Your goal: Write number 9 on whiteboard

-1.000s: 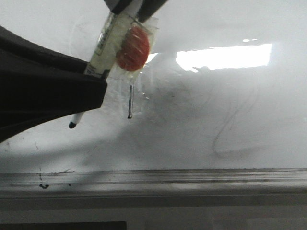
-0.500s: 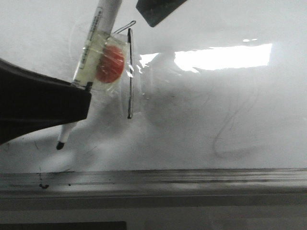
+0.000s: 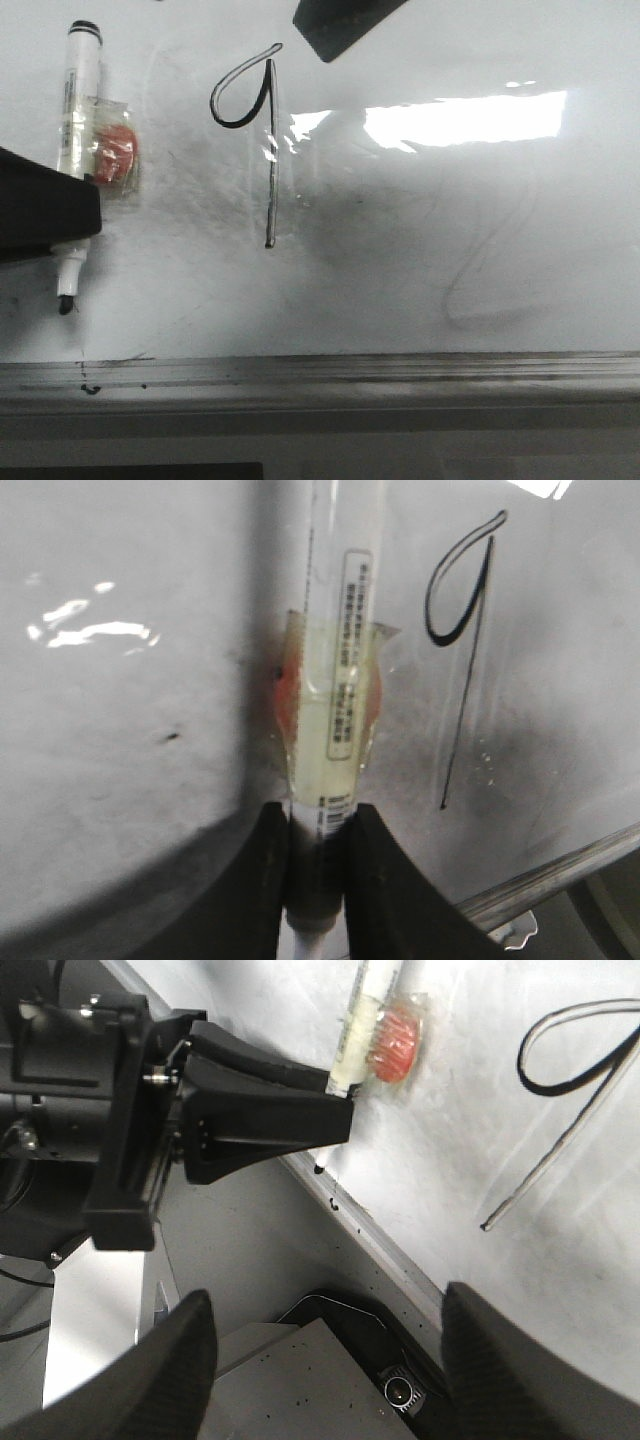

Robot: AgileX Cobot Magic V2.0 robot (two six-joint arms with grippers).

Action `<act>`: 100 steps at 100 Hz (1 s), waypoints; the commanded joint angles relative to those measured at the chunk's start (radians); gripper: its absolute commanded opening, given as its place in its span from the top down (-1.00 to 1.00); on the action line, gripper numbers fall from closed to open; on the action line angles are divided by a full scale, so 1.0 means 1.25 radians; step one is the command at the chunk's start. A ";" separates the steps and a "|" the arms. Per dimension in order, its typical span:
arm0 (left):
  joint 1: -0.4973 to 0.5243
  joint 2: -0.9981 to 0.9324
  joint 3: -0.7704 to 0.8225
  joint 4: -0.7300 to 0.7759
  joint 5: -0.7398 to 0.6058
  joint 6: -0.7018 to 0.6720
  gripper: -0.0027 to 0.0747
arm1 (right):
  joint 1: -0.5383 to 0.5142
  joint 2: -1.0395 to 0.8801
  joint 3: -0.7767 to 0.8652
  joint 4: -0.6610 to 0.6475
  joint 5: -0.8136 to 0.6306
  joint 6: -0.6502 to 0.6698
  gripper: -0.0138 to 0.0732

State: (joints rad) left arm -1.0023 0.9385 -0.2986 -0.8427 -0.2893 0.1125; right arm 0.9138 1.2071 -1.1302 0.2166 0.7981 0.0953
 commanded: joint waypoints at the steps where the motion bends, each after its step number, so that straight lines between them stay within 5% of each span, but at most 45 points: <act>1: 0.012 0.003 -0.025 -0.005 -0.013 0.010 0.99 | 0.001 -0.015 -0.028 0.013 -0.035 0.001 -0.28; 35: 0.022 0.003 -0.025 -0.002 -0.015 0.042 0.91 | 0.001 -0.015 -0.028 0.013 -0.029 0.006 -0.28; 61: 0.022 0.003 -0.025 -0.002 -0.014 0.042 -0.05 | 0.001 -0.015 -0.028 -0.002 -0.039 0.006 -0.26; 68: 0.022 0.001 -0.025 -0.002 -0.015 0.042 -0.09 | 0.001 -0.019 -0.028 -0.019 -0.055 0.006 -0.08; 84: 0.022 -0.033 -0.025 -0.002 -0.017 0.042 -0.09 | 0.001 -0.050 -0.024 -0.071 -0.083 0.006 0.83; 100: 0.022 -0.126 -0.025 0.055 -0.019 0.044 0.09 | 0.001 -0.119 0.039 -0.125 -0.168 0.008 0.83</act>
State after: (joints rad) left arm -0.9759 0.8435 -0.3034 -0.8312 -0.2527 0.1653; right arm 0.9138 1.1261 -1.0978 0.1042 0.7069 0.1051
